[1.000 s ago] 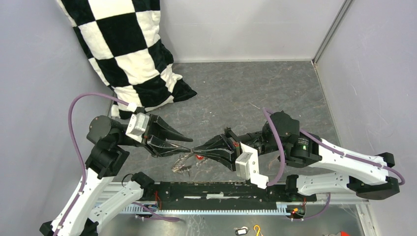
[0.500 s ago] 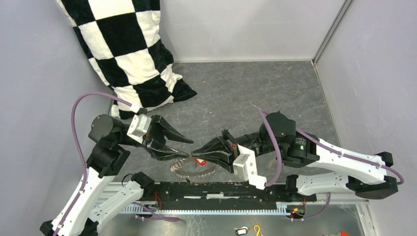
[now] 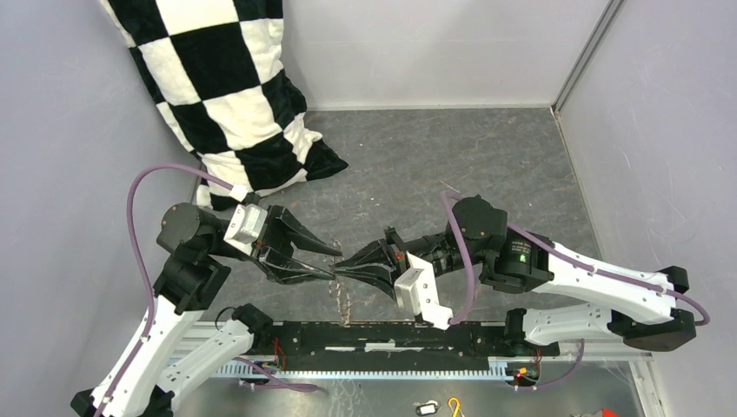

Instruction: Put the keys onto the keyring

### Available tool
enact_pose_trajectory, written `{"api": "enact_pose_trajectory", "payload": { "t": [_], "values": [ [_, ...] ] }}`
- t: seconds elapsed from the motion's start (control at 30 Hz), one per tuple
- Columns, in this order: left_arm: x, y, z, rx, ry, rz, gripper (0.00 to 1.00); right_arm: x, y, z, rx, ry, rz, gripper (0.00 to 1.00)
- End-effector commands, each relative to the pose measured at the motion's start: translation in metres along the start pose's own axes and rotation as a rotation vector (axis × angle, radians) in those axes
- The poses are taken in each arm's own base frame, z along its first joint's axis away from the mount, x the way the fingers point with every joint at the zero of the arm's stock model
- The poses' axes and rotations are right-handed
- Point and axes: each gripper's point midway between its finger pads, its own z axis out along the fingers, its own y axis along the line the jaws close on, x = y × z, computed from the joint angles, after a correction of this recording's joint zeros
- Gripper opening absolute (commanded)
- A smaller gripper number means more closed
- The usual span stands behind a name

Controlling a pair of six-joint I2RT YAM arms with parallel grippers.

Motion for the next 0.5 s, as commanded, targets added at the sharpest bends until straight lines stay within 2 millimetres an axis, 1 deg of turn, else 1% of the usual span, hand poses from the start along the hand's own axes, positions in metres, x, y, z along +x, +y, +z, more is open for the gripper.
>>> {"api": "enact_pose_trajectory", "payload": {
  "t": [0.0, 0.13, 0.23, 0.33, 0.4, 0.47],
  "values": [
    [-0.004, -0.005, -0.001, 0.003, -0.015, 0.013, 0.47, -0.020, -0.029, -0.011, 0.093, -0.015, -0.070, 0.00],
    [0.002, -0.006, -0.002, 0.005, 0.001, 0.015, 0.46, -0.023, -0.033, -0.016, 0.109, -0.018, -0.078, 0.00],
    [0.004, -0.004, -0.004, -0.013, 0.012, 0.033, 0.49, -0.025, -0.033, -0.018, 0.114, -0.020, -0.077, 0.00],
    [0.002, 0.004, -0.006, -0.076, 0.025, 0.080, 0.51, -0.027, -0.033, -0.020, 0.116, -0.022, -0.078, 0.00],
    [-0.002, 0.013, -0.009, -0.143, 0.020, 0.113, 0.52, -0.028, -0.034, -0.021, 0.116, -0.025, -0.077, 0.00],
    [-0.004, 0.015, -0.012, -0.181, 0.007, 0.141, 0.51, -0.029, -0.032, -0.021, 0.112, -0.028, -0.077, 0.00]
  ]
}}
